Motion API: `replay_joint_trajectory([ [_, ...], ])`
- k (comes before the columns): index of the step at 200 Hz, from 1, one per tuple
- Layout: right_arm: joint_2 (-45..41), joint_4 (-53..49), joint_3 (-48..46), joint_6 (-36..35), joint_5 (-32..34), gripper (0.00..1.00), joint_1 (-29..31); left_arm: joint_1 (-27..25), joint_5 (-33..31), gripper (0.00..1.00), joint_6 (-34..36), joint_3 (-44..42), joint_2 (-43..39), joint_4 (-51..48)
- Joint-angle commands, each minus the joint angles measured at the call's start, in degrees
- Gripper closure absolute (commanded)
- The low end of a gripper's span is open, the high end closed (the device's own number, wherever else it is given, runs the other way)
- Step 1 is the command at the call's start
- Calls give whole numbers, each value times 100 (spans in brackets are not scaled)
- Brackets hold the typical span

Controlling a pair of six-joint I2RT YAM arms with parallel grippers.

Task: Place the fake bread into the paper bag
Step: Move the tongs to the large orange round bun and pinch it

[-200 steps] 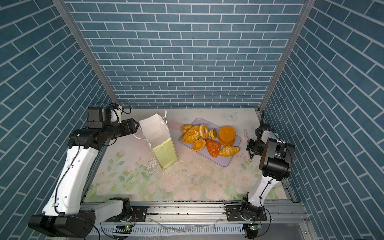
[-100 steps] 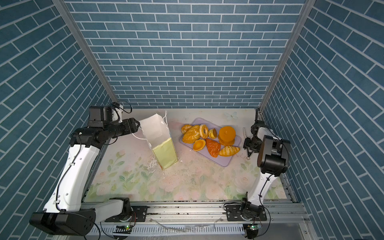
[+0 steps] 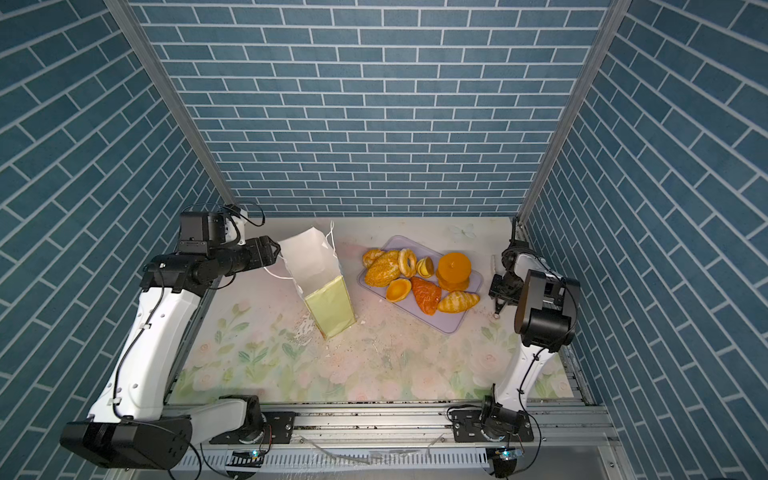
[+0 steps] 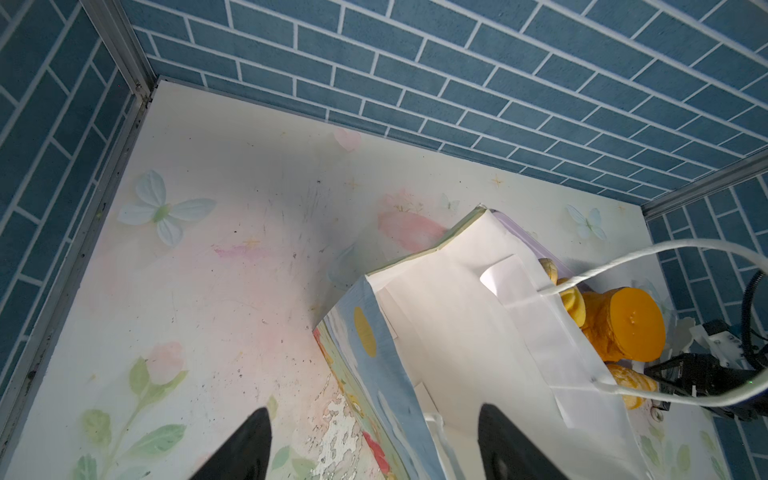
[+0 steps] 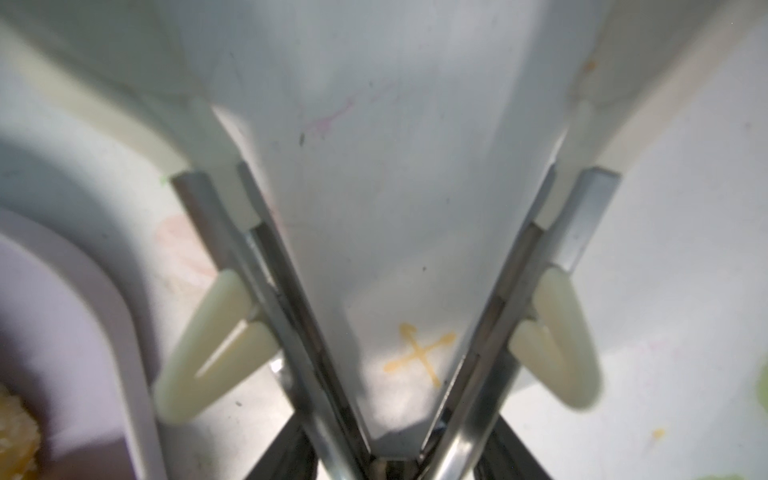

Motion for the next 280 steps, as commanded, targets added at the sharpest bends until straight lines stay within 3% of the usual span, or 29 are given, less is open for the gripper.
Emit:
replay_joint_trajectory([
  [1, -120, -3, -136, 102, 78, 47, 44, 19, 15, 20, -37, -85, -225, -98],
  [82, -1535, -282, -274, -135, 269, 48, 273, 22, 70, 20, -194, -115, -497, -201],
  [149, -2274, -444, -412, -275, 33, 48, 376, 17, 126, 20, -207, -155, -644, -265],
  [213, -3229, -780, -274, -583, 558, 49, 425, 19, 193, 21, -154, 54, -695, -447],
  [280, -3864, -1626, 359, -784, -445, 49, 649, 18, 150, 21, -81, 104, -727, -661],
])
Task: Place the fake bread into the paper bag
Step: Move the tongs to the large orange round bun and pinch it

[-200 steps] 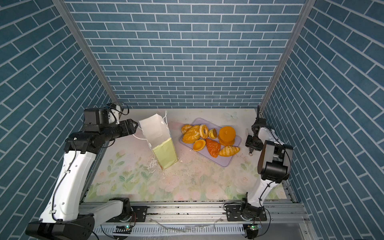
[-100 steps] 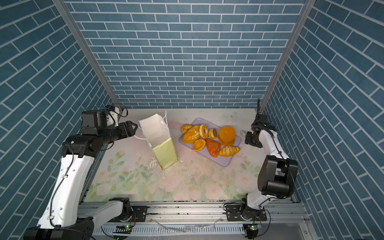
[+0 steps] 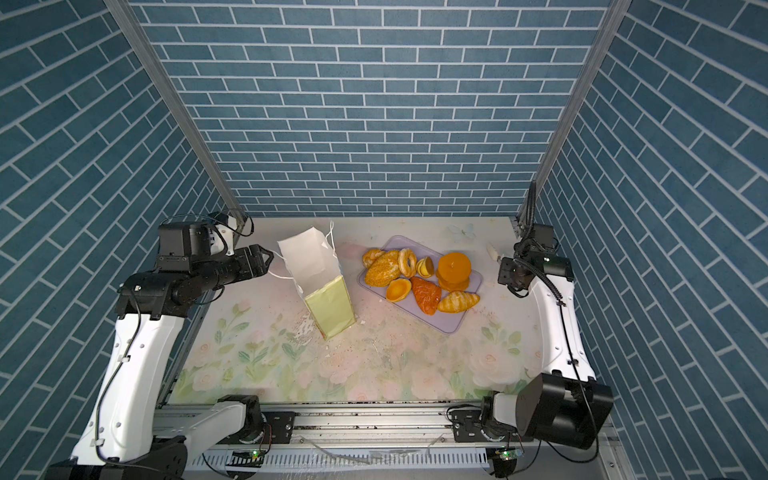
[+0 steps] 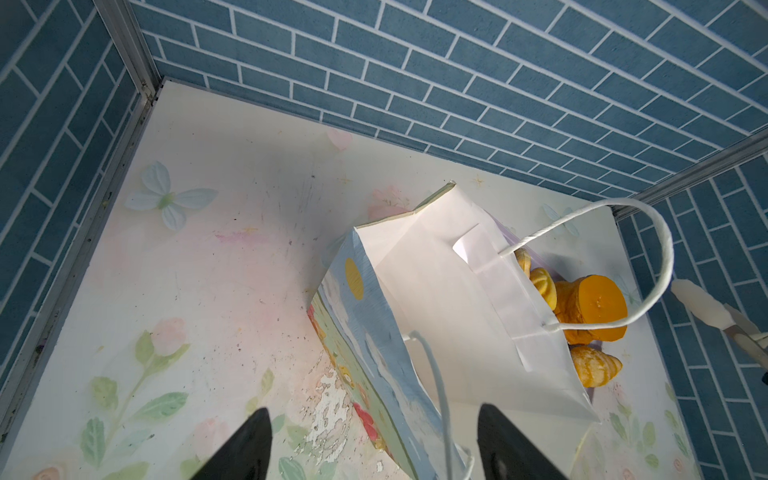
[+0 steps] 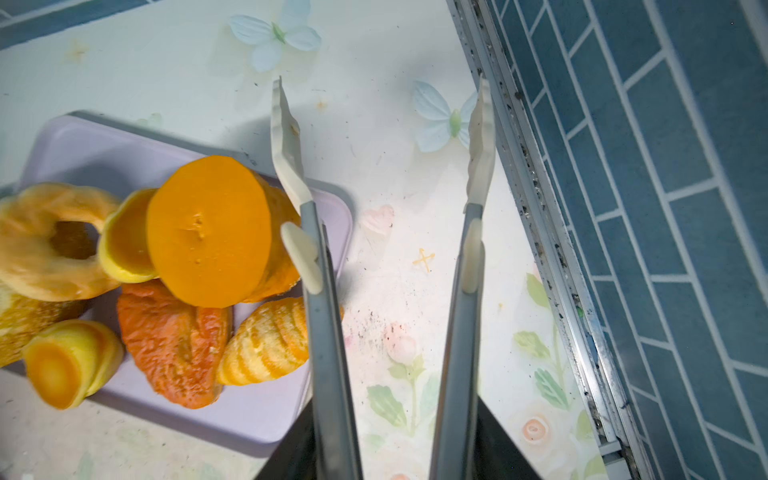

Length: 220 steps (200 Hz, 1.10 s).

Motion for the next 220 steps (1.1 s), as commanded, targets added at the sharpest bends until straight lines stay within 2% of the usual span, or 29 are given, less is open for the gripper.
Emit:
replay_joint_trajectory([
  [1, -122, -465, 334, -228, -435, 49, 228, 20, 39, 21, 28, 80, -56, -112],
  [17, -134, -653, 472, -260, -443, 49, 422, 13, 28, 21, 20, 40, -84, -129],
  [43, 33, -995, 679, -165, -905, 49, 574, 13, 41, 21, -15, -1, -101, -156],
  [88, 300, -1008, 342, -301, -1472, 47, 771, -5, 42, 21, -113, -159, -236, -72],
  [167, 794, -701, 149, -299, -1075, 43, 1222, -5, 89, 22, -201, -330, -341, 55],
  [220, 1198, -536, 297, -174, -399, 44, 1559, -18, 41, 22, -218, -456, -391, 38],
])
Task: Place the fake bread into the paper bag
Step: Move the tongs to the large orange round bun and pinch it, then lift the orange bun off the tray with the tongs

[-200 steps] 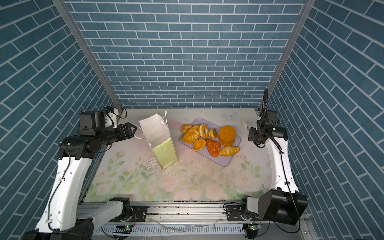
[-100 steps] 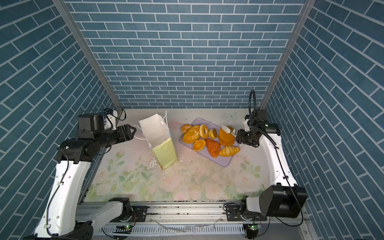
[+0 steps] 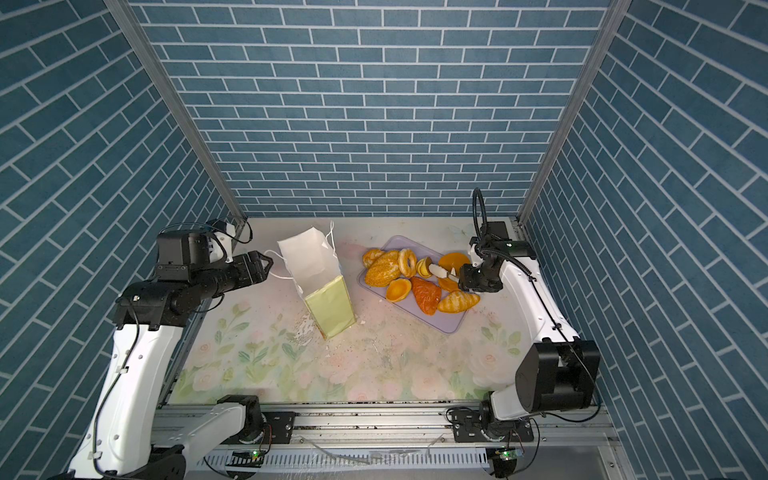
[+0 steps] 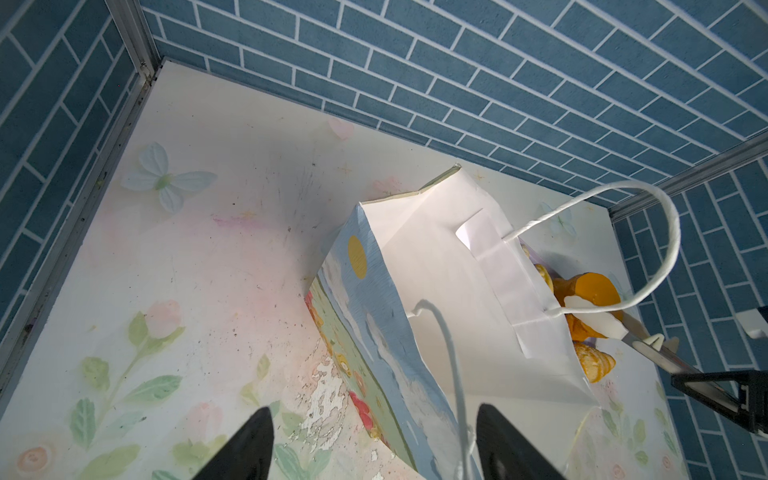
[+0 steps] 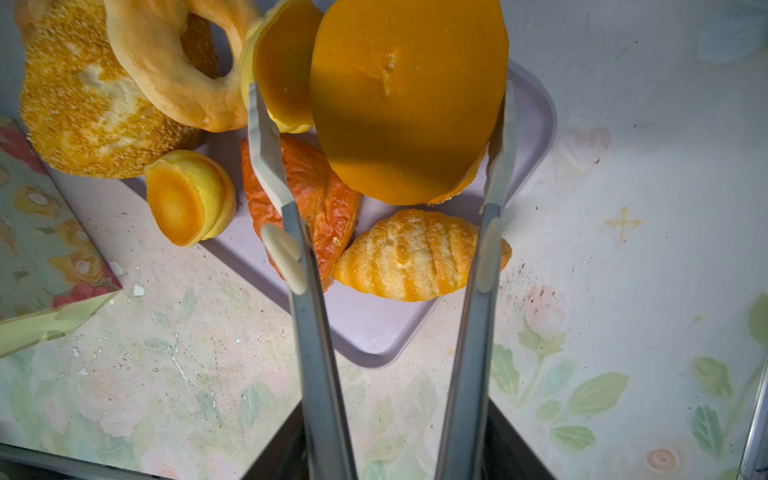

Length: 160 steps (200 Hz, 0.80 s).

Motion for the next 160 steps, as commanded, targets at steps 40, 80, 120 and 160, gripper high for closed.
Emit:
replay_joint_trajectory([
  [40, 244, 115, 192, -23, 610, 50, 218, -15, 23, 22, -21, -45, -57, -17],
  [80, -29, 150, 229, -31, 711, 63, 283, -14, -16, 22, 1, -42, -34, -35],
  [120, -518, 123, 319, -35, 872, 67, 298, -43, -136, 22, 108, 242, 222, -380],
  [160, -1203, 31, 839, 153, 792, 69, 324, -244, -212, 22, 133, 439, 372, -362],
])
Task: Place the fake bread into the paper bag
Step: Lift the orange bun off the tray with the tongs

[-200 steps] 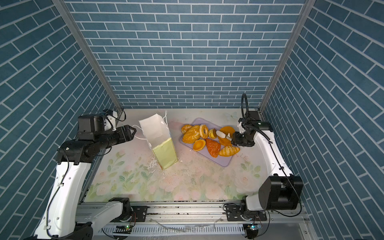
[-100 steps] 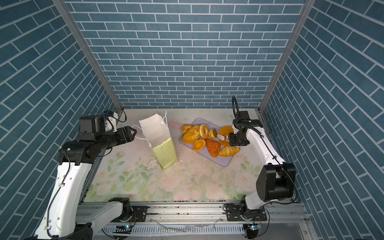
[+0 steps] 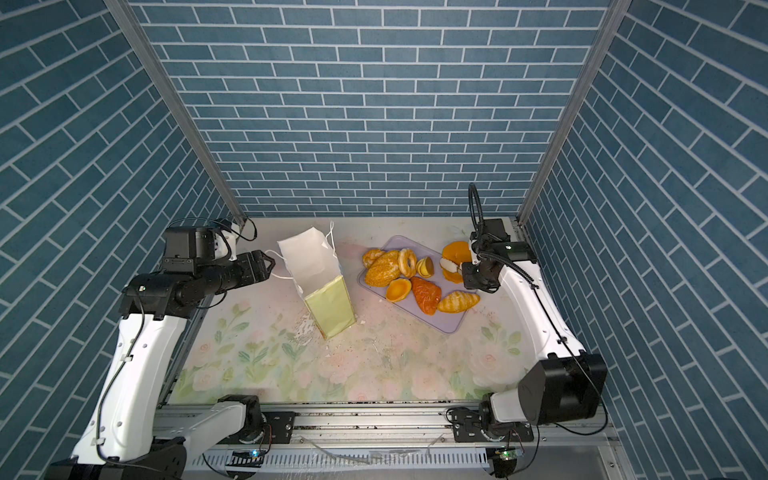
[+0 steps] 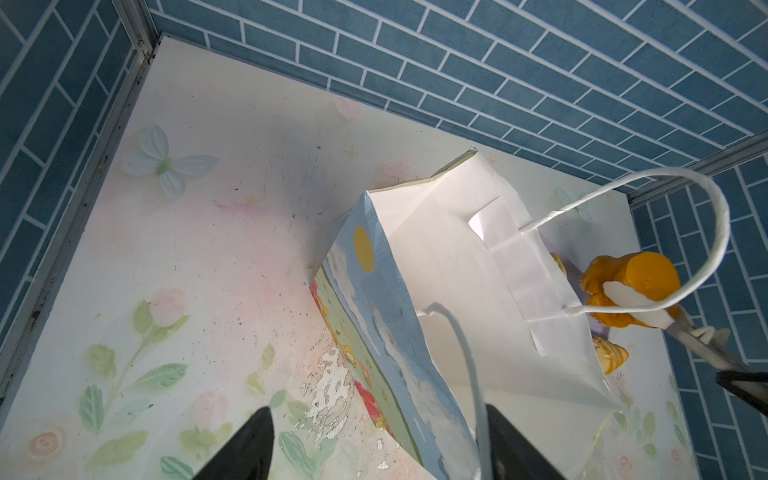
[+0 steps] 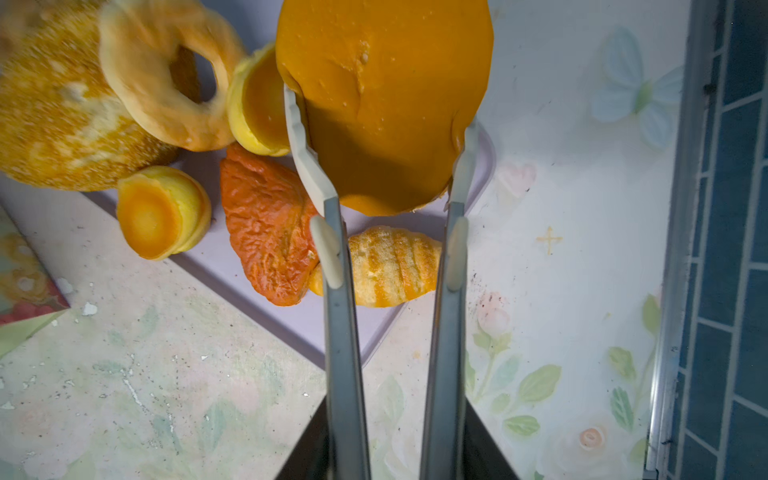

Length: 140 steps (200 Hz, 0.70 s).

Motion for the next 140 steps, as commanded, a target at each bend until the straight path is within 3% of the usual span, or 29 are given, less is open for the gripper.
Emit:
replay_joint_trajectory([
  [1, -576, 104, 558, 127, -40, 69, 48, -147, -110, 22, 94, 206, 57, -125],
  [47, -526, 205, 1722, 147, -1065, 69, 559, -276, -33, 27, 143, 534, 584, -203],
  [91, 210, 261, 3330, -132, -1420, 71, 1676, -278, 65, 56, 148, 803, 1010, -229],
  [140, 1617, -620, 5724, -598, -1779, 71, 2726, -238, 28, 77, -30, 585, 965, -118],
])
